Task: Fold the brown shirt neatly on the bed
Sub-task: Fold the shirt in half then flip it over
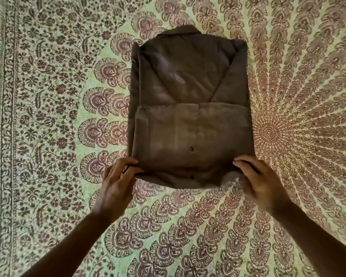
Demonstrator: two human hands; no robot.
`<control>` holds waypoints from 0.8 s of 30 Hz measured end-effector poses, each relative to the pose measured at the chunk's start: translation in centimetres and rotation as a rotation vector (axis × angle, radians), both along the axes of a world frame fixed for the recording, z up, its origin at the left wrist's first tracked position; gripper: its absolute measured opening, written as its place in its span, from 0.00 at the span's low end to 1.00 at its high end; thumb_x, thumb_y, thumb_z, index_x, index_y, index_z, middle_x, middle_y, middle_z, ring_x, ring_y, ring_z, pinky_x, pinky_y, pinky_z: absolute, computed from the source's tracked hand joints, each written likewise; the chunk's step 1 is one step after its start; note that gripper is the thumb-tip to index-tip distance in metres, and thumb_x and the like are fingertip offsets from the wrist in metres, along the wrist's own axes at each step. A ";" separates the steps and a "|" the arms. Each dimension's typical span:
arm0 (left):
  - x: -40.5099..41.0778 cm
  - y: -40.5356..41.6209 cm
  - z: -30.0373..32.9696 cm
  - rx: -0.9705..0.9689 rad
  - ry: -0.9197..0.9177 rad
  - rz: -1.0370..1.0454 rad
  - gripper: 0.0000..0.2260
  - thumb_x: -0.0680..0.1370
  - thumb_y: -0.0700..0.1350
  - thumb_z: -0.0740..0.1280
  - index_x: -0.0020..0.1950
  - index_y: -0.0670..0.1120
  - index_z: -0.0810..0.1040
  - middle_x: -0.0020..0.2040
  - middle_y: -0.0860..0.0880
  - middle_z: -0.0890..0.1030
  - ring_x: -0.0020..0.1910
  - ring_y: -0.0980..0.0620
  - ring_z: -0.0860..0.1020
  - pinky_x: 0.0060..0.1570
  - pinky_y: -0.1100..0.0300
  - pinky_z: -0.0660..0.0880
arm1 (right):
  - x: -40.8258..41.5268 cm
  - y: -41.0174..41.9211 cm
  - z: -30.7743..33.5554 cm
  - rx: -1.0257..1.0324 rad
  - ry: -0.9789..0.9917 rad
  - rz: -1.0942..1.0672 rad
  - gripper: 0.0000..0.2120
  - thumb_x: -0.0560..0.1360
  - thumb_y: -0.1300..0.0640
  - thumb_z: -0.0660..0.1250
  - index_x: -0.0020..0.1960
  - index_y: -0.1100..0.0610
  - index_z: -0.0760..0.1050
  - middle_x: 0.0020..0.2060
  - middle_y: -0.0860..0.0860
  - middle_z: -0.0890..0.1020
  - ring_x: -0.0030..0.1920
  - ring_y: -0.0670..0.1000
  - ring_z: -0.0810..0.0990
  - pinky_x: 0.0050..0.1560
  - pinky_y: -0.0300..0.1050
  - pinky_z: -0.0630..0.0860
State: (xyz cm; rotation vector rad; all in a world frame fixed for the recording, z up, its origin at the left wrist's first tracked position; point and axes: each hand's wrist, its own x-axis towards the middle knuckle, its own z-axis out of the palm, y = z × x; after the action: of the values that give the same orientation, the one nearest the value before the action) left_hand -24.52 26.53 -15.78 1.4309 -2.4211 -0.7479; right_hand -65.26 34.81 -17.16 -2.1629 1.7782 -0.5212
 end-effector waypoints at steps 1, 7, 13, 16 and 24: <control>-0.3 -1.0 0.8 -0.008 0.048 0.033 0.11 0.80 0.37 0.61 0.59 0.44 0.78 0.62 0.48 0.76 0.53 0.49 0.77 0.51 0.43 0.78 | 0.0 -0.9 0.9 -0.004 -0.062 -0.059 0.18 0.78 0.59 0.61 0.64 0.66 0.78 0.58 0.62 0.81 0.49 0.58 0.82 0.47 0.54 0.84; -3.9 -9.7 7.7 0.018 0.220 0.322 0.10 0.82 0.33 0.62 0.61 0.43 0.77 0.50 0.51 0.79 0.41 0.63 0.80 0.34 0.70 0.78 | -0.6 -10.1 5.9 -0.096 -0.263 -0.405 0.13 0.81 0.60 0.65 0.61 0.66 0.80 0.47 0.57 0.85 0.43 0.47 0.79 0.48 0.21 0.69; -7.8 -20.8 9.5 -0.058 0.262 0.452 0.08 0.84 0.42 0.63 0.61 0.53 0.74 0.47 0.52 0.80 0.42 0.56 0.78 0.36 0.61 0.71 | -1.8 -22.2 7.6 -0.252 -0.318 -0.515 0.08 0.81 0.65 0.69 0.59 0.67 0.80 0.42 0.54 0.83 0.38 0.46 0.79 0.41 0.26 0.72; -9.5 -25.7 8.2 -0.115 0.271 0.464 0.11 0.85 0.42 0.61 0.67 0.45 0.67 0.47 0.47 0.79 0.41 0.46 0.77 0.38 0.55 0.71 | -2.4 -27.6 6.7 -0.254 -0.320 -0.537 0.07 0.80 0.66 0.68 0.57 0.66 0.80 0.40 0.52 0.81 0.34 0.39 0.74 0.38 0.23 0.68; -12.4 -34.4 2.7 -0.077 0.091 0.449 0.14 0.78 0.28 0.54 0.58 0.42 0.70 0.41 0.48 0.73 0.35 0.49 0.70 0.30 0.55 0.65 | -4.7 -38.2 2.6 -0.046 -0.054 -0.522 0.09 0.83 0.58 0.66 0.58 0.64 0.77 0.42 0.61 0.83 0.37 0.56 0.77 0.38 0.44 0.64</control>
State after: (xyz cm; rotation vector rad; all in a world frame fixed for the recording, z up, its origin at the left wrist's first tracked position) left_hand -36.92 -7.90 -13.13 1.7738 -1.9309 -0.5885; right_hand -70.00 -3.39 -14.54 -1.6753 2.3204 -0.7312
